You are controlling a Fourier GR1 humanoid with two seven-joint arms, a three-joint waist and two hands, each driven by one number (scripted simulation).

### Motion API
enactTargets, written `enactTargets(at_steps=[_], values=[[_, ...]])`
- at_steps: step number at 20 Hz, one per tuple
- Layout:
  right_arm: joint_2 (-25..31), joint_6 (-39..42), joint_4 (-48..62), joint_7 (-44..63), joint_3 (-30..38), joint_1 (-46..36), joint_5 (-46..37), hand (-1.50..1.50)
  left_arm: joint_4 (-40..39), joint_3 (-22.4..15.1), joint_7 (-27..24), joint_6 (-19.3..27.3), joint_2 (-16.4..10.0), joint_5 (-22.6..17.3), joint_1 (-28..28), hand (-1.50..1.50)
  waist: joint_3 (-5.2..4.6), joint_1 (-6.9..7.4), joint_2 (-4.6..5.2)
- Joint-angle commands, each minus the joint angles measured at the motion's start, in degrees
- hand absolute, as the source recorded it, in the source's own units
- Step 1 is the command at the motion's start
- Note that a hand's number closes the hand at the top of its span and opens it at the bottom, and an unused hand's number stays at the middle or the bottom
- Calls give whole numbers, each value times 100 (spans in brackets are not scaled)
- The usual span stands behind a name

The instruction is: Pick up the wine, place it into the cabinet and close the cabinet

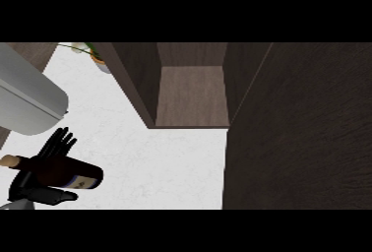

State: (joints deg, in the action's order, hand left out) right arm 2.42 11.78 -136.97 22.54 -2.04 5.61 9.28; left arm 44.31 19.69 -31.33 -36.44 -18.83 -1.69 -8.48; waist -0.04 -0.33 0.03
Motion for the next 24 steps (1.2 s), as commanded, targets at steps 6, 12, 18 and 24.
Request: enactTargets(at_steps=[6,12,18,24], values=[[-100,-113,-316,179,-179,74,-155,-150,-931,-196,-1071,-295,99,78,-74,-150,-4,-8,1],[85,288,98,-311,270,246,251,-150,-1211,-276,-1464,-757,70,-79,42,-150,-2,-13,6],[-13,56,-110,23,-17,33,-31,-150,-1455,-392,-1402,-725,42,-125,-237,-150,-6,-9,4],[-52,-31,-12,127,-120,-179,-128,-150,-1915,-435,-1090,-769,3,-223,-776,150,-8,-31,12]])
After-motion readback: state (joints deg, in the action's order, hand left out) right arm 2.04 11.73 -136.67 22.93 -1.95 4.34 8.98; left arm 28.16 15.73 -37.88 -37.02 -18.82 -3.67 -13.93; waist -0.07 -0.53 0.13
